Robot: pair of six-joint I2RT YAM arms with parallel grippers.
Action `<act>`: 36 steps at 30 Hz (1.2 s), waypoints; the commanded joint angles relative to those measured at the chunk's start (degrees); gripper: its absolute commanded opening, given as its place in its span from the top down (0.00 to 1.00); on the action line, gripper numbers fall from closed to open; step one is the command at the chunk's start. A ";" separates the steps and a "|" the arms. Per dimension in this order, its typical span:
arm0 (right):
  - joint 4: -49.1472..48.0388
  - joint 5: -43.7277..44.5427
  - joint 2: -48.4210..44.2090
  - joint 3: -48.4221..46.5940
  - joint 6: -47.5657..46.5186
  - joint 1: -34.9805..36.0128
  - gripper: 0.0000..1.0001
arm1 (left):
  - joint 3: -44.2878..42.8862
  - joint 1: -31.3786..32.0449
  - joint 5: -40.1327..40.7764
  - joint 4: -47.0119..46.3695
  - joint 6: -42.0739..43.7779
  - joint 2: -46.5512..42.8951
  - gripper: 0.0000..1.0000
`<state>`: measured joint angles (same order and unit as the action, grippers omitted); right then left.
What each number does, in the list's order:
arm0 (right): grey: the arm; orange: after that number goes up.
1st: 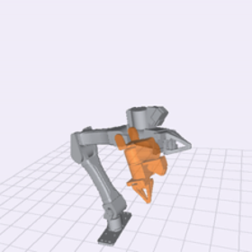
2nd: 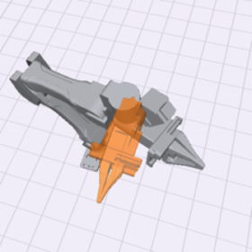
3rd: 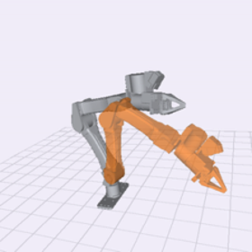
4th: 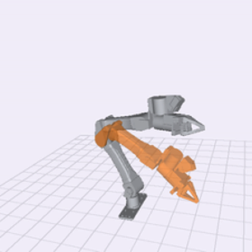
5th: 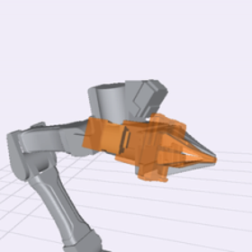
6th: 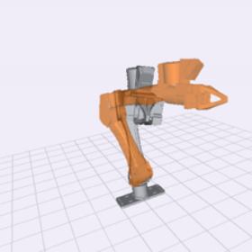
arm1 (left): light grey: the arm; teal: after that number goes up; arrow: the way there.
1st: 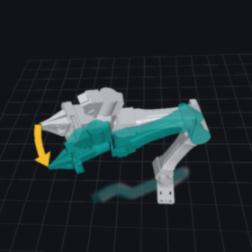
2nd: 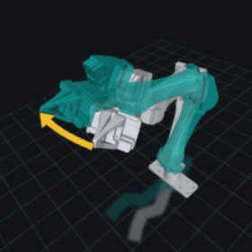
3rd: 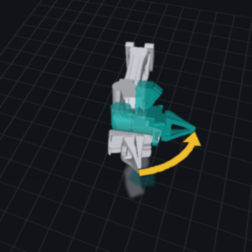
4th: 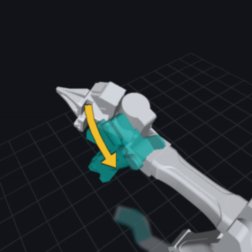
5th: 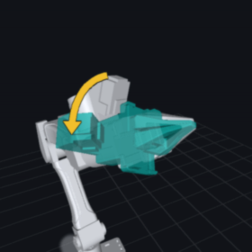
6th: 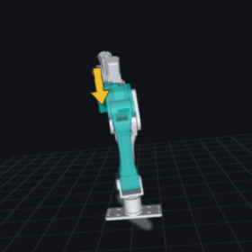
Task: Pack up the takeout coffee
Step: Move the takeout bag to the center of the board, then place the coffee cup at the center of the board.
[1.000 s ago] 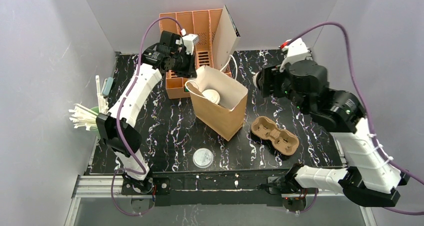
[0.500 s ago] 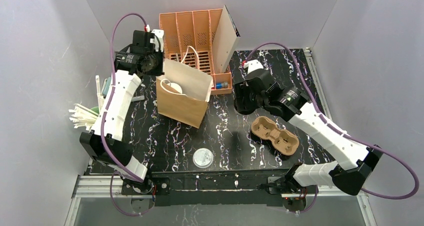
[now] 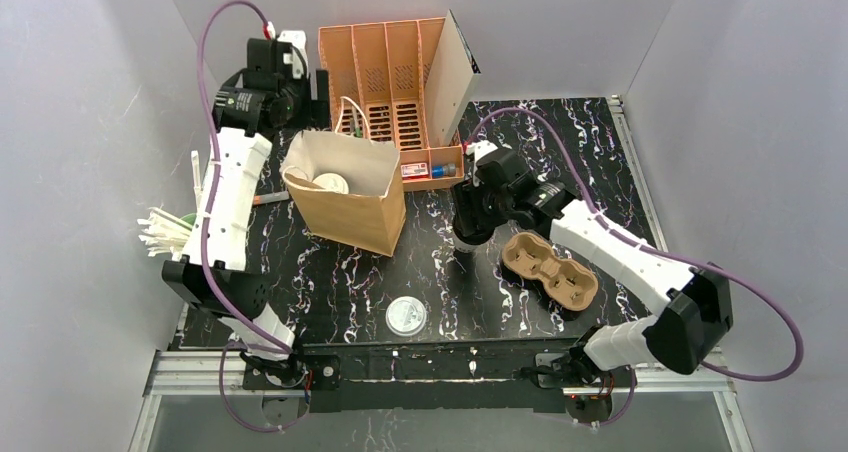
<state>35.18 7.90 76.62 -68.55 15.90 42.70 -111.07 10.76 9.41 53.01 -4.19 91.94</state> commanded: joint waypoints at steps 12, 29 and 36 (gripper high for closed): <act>-9.06 -2.91 -1.98 8.13 -5.48 -0.63 0.03 | -16.32 17.26 -23.54 -8.25 -17.27 11.91 0.26; -8.52 -2.53 -3.51 9.43 -5.88 -0.76 0.02 | -18.50 15.97 -37.20 -12.63 -29.20 21.42 0.30; -10.41 -2.21 -4.55 10.84 -6.15 -0.77 0.02 | -15.98 15.20 -41.10 -13.81 -33.66 23.76 0.45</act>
<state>27.90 5.61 74.32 -58.57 10.72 42.26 -128.62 26.89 -26.85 39.07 -34.09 115.63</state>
